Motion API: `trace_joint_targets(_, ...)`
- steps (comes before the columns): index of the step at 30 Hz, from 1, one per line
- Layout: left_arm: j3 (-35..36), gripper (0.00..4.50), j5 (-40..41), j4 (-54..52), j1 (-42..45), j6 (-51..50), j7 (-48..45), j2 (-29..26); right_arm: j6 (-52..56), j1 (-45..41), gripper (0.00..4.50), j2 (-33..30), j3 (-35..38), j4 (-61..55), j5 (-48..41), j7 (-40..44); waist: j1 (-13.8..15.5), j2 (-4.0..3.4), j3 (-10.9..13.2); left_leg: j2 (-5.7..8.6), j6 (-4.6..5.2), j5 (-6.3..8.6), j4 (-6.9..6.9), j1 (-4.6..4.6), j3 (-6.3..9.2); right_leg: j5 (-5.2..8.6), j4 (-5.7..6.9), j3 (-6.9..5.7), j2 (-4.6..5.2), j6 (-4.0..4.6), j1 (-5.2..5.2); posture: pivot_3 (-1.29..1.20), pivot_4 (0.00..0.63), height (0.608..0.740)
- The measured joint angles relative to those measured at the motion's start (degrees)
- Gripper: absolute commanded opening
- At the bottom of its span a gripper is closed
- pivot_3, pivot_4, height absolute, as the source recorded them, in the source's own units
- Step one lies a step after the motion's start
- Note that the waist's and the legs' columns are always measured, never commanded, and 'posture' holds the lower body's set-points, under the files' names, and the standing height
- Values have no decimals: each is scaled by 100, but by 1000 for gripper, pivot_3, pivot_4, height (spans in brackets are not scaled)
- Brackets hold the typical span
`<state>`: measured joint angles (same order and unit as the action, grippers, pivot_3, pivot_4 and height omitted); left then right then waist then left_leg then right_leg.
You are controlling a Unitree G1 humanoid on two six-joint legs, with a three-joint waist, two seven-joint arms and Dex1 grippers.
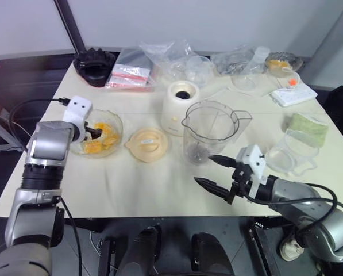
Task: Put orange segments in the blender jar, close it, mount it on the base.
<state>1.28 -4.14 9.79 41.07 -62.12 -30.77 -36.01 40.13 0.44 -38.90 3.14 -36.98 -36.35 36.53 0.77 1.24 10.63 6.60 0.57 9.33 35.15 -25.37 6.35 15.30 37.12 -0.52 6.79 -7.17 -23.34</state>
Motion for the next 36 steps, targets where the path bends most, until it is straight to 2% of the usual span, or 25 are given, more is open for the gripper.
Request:
trace_joint_targets(4,-54,4326,287,-15,445,-1169,-41,52,12,1,4500,-178,199,1,-5,100,1,2,1,-1,0,0,1,0,1,0,2,-2,-2,0,7,0,150,740)
trace_joint_targets(10,-188,4326,654,-71,835,-1775,-11,354,71,-142,4500,-279,271,18,-79,206,-19,2,1,-3,0,0,-2,0,0,0,0,-1,0,0,7,0,150,740)
trace_joint_targets(13,-487,4326,717,176,946,-1558,-34,330,214,-211,4500,-410,372,14,-231,247,-12,-1,0,-4,0,0,-3,0,0,0,3,0,1,0,6,0,150,740)
trace_joint_targets(21,-1160,4326,501,2031,1293,-441,-64,310,588,-448,4500,-731,708,-240,-773,301,4,-1,-1,-3,-1,0,-2,-10,0,-1,-7,1,8,2,3,0,150,740)
trace_joint_targets(36,-1416,4326,397,3381,1647,377,-755,261,790,-442,4500,-734,874,-585,-1194,-26,2,3,2,-3,0,0,-3,-16,-1,-1,-14,0,12,2,0,0,150,740)
